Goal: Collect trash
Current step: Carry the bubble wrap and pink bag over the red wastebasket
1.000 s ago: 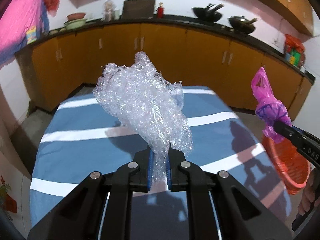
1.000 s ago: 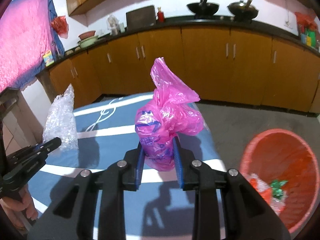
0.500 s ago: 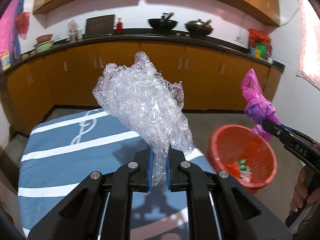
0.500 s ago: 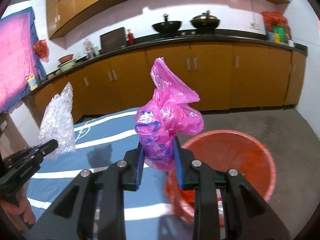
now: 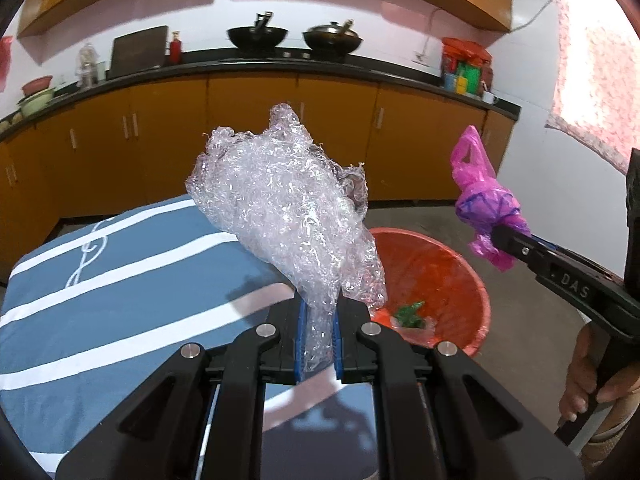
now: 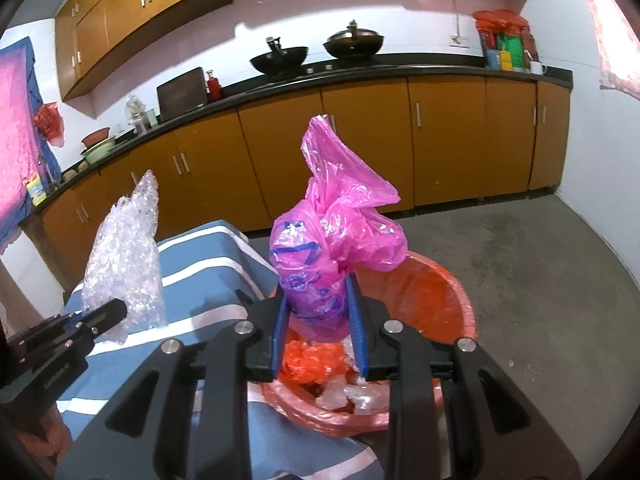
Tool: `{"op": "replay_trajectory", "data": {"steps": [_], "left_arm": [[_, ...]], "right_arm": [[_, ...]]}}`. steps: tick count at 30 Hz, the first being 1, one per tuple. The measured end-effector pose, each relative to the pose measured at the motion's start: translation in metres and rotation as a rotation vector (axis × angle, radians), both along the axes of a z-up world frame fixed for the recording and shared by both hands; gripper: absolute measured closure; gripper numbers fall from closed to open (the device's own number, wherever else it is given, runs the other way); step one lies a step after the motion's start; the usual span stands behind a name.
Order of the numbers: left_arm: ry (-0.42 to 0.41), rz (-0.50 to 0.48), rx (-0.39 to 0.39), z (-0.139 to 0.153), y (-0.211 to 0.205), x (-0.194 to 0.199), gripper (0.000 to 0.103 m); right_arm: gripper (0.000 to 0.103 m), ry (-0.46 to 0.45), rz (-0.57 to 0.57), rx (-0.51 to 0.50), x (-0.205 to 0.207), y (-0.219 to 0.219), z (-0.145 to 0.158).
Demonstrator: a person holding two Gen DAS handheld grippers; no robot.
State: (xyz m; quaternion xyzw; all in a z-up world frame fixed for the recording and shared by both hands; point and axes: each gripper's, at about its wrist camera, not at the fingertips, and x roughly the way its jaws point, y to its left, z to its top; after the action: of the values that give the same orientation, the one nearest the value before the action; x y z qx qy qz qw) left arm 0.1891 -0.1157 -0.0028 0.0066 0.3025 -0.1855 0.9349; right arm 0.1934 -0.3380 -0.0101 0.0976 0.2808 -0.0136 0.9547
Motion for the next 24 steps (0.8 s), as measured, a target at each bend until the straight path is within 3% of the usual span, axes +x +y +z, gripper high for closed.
{"op": "replay_trajectory", "data": {"steps": [11,24], "left_arm": [[0.046,-0.049,0.017,-0.017,-0.035,0.011,0.093],[0.091,-0.082,0.025,-0.037,-0.048,0.021,0.093]], "right_arm": [[0.076,0.030,-0.037,0.031,0.008,-0.027,-0.017],[0.076,0.070,-0.055,0.048,0.023,-0.046,-0.036]]}}
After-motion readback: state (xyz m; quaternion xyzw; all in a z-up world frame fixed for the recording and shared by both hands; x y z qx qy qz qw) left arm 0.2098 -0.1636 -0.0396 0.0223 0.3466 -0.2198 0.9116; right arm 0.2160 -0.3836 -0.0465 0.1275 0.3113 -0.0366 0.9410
